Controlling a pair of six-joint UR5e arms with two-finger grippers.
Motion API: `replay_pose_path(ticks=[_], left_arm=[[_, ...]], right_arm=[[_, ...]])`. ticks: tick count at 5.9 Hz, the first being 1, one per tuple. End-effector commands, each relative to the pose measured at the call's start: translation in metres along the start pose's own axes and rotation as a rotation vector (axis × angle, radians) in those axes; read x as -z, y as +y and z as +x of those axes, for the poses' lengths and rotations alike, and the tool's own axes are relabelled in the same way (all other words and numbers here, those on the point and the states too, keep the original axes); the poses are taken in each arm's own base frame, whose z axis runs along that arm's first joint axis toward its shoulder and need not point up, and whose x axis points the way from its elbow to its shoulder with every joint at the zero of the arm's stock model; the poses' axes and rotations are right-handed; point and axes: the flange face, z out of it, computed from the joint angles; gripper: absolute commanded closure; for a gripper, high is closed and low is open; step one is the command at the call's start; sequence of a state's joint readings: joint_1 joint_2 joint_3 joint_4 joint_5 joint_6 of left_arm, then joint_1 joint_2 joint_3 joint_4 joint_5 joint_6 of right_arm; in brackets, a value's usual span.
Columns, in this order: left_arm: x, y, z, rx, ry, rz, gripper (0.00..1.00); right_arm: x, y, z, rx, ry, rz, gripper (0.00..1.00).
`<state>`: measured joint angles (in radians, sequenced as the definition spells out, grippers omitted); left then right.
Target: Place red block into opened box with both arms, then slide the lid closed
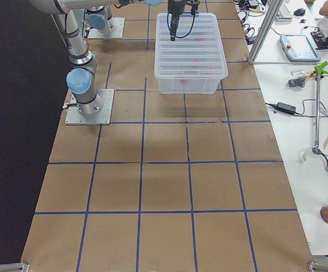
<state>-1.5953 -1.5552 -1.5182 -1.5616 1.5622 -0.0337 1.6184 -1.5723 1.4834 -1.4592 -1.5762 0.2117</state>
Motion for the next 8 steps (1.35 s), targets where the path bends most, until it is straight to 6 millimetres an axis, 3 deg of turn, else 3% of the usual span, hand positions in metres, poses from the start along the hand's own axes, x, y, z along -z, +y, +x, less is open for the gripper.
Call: replay_pose_path(ticks=[1,3,4,6,8], left_arm=[[-0.001,-0.001,0.0,0.0,-0.001,-0.002,0.02],[0.0,0.001,0.0,0.0,-0.004,-0.001,0.02],[-0.001,0.001,0.0,0.0,-0.004,-0.002,0.02],[-0.002,0.001,0.0,0.0,-0.004,-0.004,0.02],[-0.002,0.001,0.0,0.0,-0.003,-0.004,0.02]], right_arm=[[0.0,-0.006,0.011,-0.002,0.008,0.002,0.0],[-0.006,-0.033,0.082,0.008,-0.007,-0.017,0.0],[-0.025,-0.036,0.098,0.023,-0.003,-0.045,0.0],[-0.08,-0.072,0.099,0.028,0.004,0.002,0.0],[-0.112,-0.066,0.099,0.02,-0.001,-0.055,0.0]])
